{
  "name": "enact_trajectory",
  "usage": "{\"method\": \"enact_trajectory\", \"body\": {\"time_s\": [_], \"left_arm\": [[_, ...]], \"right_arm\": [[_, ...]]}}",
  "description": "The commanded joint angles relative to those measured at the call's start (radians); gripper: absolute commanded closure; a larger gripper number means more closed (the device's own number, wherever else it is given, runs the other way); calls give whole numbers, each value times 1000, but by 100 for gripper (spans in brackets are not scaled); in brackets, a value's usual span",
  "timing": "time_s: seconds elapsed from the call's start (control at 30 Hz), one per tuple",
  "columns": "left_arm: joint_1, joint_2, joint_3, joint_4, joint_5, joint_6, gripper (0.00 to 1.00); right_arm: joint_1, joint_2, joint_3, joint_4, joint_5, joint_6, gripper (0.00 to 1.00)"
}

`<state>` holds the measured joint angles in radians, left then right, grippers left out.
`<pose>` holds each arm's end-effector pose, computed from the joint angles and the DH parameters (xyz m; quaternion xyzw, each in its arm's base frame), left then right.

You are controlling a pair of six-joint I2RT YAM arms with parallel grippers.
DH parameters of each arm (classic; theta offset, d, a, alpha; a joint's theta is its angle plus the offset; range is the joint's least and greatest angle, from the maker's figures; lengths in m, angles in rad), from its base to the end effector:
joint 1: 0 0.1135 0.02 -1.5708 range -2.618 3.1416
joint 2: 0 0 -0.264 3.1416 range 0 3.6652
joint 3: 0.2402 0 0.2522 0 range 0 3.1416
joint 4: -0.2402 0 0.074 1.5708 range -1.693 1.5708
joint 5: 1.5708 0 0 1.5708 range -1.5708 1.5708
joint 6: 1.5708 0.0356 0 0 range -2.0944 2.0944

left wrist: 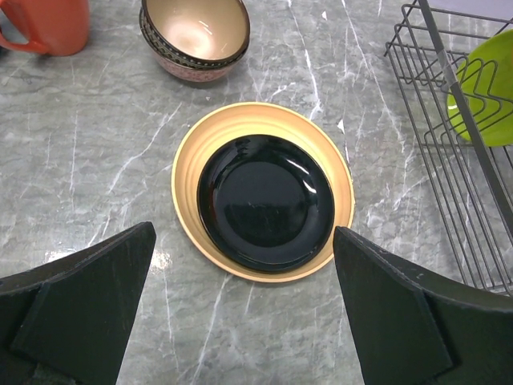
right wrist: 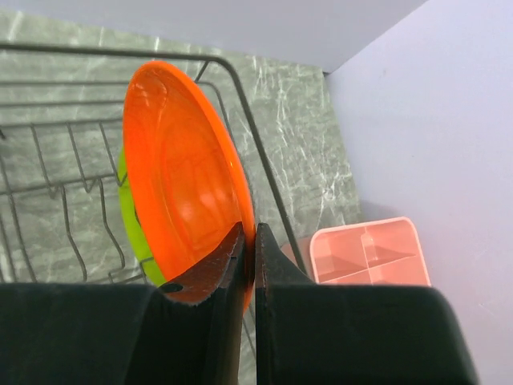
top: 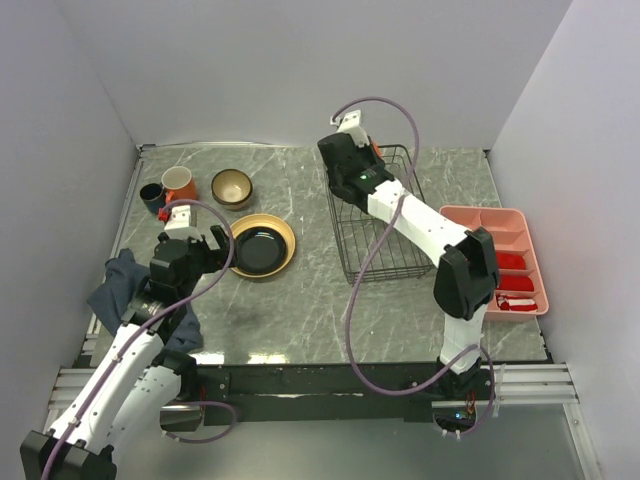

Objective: Unload the mixed dishes from the dish rack
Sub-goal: Pick up the plate from the dish rack, then place the plate at the center of the board.

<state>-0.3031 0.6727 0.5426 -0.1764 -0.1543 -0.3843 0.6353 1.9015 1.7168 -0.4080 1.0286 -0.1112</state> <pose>0.1622 -0.0450 0.2728 -0.0781 0.8018 -0.1400 0.5756 0.3675 0.2331 0.3256 -0.0651 0.7999 -0.3135 0.5076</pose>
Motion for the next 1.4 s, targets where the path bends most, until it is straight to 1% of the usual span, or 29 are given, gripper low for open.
{"method": "enact_trajectory", "body": {"time_s": [0.0,0.07,0.1,0.2,0.37,0.43,0.57,0.6,0.7,0.93,1.13,1.17,1.33,1.37], "left_arm": [[-5,11,26,31,39,-27,1],[-5,27,40,28,59,-48,1],[-5,31,45,31,80,-56,1],[-7,56,66,44,120,-91,1],[-13,114,98,112,200,-166,1],[-27,142,106,135,225,-192,1],[-70,189,131,173,251,-215,1],[-88,198,134,217,254,-220,1],[-119,244,148,251,271,-240,1],[-175,336,168,324,277,-310,5],[-206,378,158,362,274,-387,12],[-209,381,152,373,268,-393,17],[-231,410,132,367,239,-433,30],[-229,416,126,371,236,-438,39]], "right_arm": [[7,-148,17,-35,-42,79,100],[7,-200,-6,-52,-82,140,100],[6,-215,-16,-70,-132,159,100],[6,-292,-66,-77,-215,218,100],[0,-439,-190,-65,-435,327,100],[-2,-484,-256,-32,-499,359,100],[-11,-594,-358,24,-688,432,100],[-13,-610,-379,49,-714,445,100],[-17,-666,-465,110,-818,507,100],[-25,-737,-629,227,-978,625,100],[-28,-765,-733,328,-1067,717,100],[-29,-768,-746,340,-1088,729,100],[-28,-763,-792,397,-1134,791,100],[-28,-760,-795,402,-1145,797,100]]}}
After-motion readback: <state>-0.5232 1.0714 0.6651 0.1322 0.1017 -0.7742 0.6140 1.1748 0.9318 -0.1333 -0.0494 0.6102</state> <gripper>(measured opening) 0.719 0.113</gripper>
